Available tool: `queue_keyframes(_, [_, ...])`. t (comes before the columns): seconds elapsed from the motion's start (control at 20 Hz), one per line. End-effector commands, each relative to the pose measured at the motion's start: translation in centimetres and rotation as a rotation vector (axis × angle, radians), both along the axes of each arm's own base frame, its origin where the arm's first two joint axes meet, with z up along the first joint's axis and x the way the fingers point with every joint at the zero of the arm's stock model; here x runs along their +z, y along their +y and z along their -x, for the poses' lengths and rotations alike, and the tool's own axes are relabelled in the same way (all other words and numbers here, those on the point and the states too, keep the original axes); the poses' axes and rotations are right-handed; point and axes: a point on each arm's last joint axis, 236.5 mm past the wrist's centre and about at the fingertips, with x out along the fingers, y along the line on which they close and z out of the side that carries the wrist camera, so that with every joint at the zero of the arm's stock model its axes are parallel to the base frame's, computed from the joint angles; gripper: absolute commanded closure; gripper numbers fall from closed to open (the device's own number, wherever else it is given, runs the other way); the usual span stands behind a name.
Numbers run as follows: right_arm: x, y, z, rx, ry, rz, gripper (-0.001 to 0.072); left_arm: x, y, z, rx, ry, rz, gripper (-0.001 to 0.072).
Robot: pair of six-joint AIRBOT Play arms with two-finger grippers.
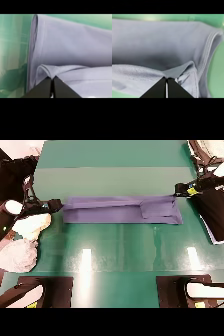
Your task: Fold the shirts.
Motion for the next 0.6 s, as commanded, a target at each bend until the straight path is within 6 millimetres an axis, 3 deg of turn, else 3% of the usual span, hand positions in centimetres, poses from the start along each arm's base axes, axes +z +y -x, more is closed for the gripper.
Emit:
queue_keyframes(0.0, [-1.3, -0.2, -1.6, -0.006, 0.004, -0.003, 0.0691, -1.3, 0.1, -2.5, -0.005, 0.025, -0.003, 0.0684])
queue_keyframes(0.05, [-1.6, 0.0, -2.1, -0.012, -0.003, -0.016, 0.0685, -1.5, 0.1, -3.1, -0.003, 0.026, -0.003, 0.0684])
queue_keyframes(0.1, [-1.8, 0.6, -2.7, -0.022, -0.019, -0.046, 0.0575, -1.4, 0.2, -3.7, -0.001, 0.022, -0.002, 0.0661])
queue_keyframes(0.15, [-1.7, 1.2, -3.5, -0.038, -0.041, -0.089, 0.0336, -1.1, 0.1, -4.3, 0.004, 0.013, 0.007, 0.0404])
queue_keyframes(0.2, [-1.4, 1.8, -4.3, -0.06, -0.062, -0.143, 0.0242, -0.4, 0.0, -4.9, 0.011, 0.0, 0.02, 0.0138])
queue_keyframes(0.25, [-0.9, 2.2, -4.8, -0.077, -0.082, -0.205, 0.0241, 0.4, -0.1, -5.3, 0.017, -0.009, 0.034, 0.0097])
queue_keyframes(0.35, [-0.1, 2.2, -4.9, -0.088, -0.091, -0.273, 0.0241, 2.2, -0.7, -5.6, -0.018, -0.019, 0.036, 0.0098])
queue_keyframes(0.5, [-0.9, -0.3, -1.6, -0.064, 0.027, -0.294, 0.0241, 3.7, -2.1, -4.3, -0.102, 0.035, 0.051, 0.0113])
queue_keyframes(0.55, [-1.1, -1.4, -0.4, -0.051, 0.061, -0.3, 0.0234, 3.8, -2.5, -3.8, -0.123, 0.058, 0.059, 0.0311])
